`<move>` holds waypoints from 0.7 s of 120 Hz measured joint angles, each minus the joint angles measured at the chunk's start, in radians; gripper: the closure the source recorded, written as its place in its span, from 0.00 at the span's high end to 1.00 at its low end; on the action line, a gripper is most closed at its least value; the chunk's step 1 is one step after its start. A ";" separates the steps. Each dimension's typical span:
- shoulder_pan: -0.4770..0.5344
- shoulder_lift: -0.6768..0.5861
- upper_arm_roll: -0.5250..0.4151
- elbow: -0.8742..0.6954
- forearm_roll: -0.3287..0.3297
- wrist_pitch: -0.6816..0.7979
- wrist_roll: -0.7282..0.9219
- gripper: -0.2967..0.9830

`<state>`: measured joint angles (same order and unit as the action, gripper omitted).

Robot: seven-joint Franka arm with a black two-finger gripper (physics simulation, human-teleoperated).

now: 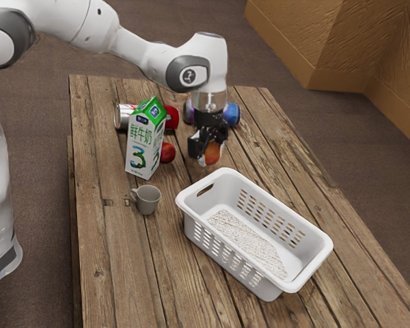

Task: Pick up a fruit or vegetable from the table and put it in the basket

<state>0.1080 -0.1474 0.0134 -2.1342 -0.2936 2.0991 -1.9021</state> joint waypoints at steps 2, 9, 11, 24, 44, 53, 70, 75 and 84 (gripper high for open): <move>-0.003 -0.015 -0.001 0.005 0.006 -0.008 -0.003 0.42; -0.010 -0.039 -0.005 0.080 0.026 -0.057 -0.014 0.42; -0.014 -0.039 -0.007 0.114 0.037 -0.077 -0.018 0.43; -0.031 -0.036 -0.037 0.269 0.084 -0.198 -0.048 0.45; -0.031 -0.091 -0.160 0.304 0.060 -0.307 -0.111 0.48; -0.035 -0.121 -0.229 0.303 0.017 -0.333 -0.151 0.47; -0.046 -0.133 -0.318 0.315 -0.037 -0.362 -0.214 0.46; -0.053 -0.129 -0.326 0.321 -0.046 -0.367 -0.229 0.46; -0.069 -0.103 -0.332 0.339 -0.058 -0.374 -0.254 0.46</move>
<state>0.0394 -0.2504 -0.3188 -1.7954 -0.3511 1.7248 -2.1561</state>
